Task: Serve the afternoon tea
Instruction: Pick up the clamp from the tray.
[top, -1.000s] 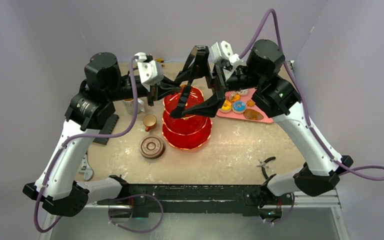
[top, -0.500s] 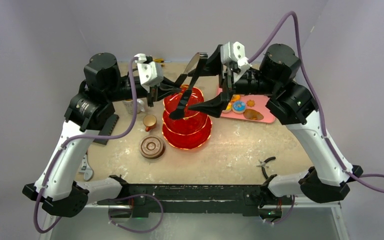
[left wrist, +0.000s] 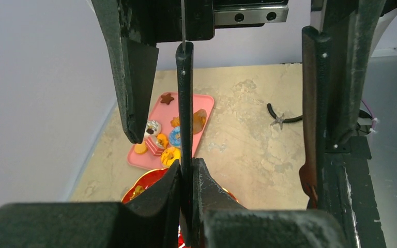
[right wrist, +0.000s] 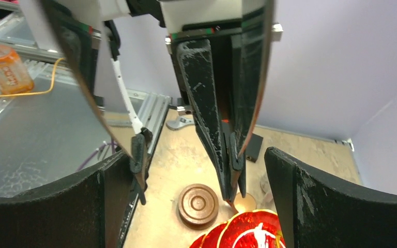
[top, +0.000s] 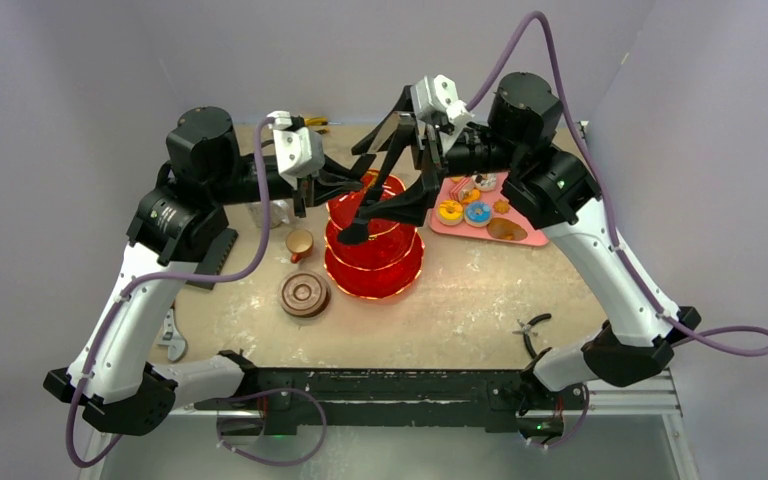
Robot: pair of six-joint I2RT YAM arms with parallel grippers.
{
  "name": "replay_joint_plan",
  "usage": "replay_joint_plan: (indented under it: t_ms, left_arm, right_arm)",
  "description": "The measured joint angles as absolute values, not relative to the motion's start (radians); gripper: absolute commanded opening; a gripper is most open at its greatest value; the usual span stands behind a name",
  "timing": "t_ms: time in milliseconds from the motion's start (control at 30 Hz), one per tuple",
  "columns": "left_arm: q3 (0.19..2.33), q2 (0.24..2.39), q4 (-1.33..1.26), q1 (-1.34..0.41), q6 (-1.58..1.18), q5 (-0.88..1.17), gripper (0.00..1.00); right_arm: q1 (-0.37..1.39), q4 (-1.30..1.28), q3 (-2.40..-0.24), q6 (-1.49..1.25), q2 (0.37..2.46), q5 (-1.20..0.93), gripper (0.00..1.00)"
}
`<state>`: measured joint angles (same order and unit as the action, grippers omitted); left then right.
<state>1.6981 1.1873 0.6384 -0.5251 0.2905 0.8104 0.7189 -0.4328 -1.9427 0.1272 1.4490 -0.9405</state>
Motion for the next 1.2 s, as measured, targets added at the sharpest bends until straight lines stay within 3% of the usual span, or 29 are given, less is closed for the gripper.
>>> replay_joint_plan:
  t_ms: [400, 600, 633, 733, 900, 1033, 1200]
  left_arm:
    - [1.727, 1.204, 0.654, -0.525, 0.287, 0.839, 0.00]
    - [1.744, 1.213, 0.669, -0.525, 0.285, 0.849, 0.01]
    - [1.744, 1.213, 0.670, -0.525, 0.282, 0.849, 0.07]
    - [1.744, 1.213, 0.670, -0.525, 0.279, 0.849, 0.40]
    - [1.744, 1.213, 0.649, -0.525, 0.249, 0.825, 0.72]
    - [1.758, 1.213, 0.607, -0.524, 0.216, 0.751, 0.80]
    - [1.766, 1.193, 0.564, -0.524, 0.213, 0.620, 0.80]
  right_arm:
    - [0.719, -0.381, -1.937, 0.101, 1.450, -1.021, 0.69]
    - [0.719, -0.390, -1.947, 0.096, 1.458, -1.016, 0.66]
    - [0.719, -0.389, -1.949, 0.093, 1.459, -1.016, 0.66]
    - [0.719, -0.389, -1.949, 0.084, 1.460, -1.008, 0.62]
    - [0.719, -0.388, -1.948, 0.067, 1.459, -0.944, 0.59]
    - [0.706, -0.382, -1.938, 0.043, 1.456, -0.905, 0.59]
    - [0.647, -0.337, -1.899, -0.006, 1.434, -0.857, 0.53]
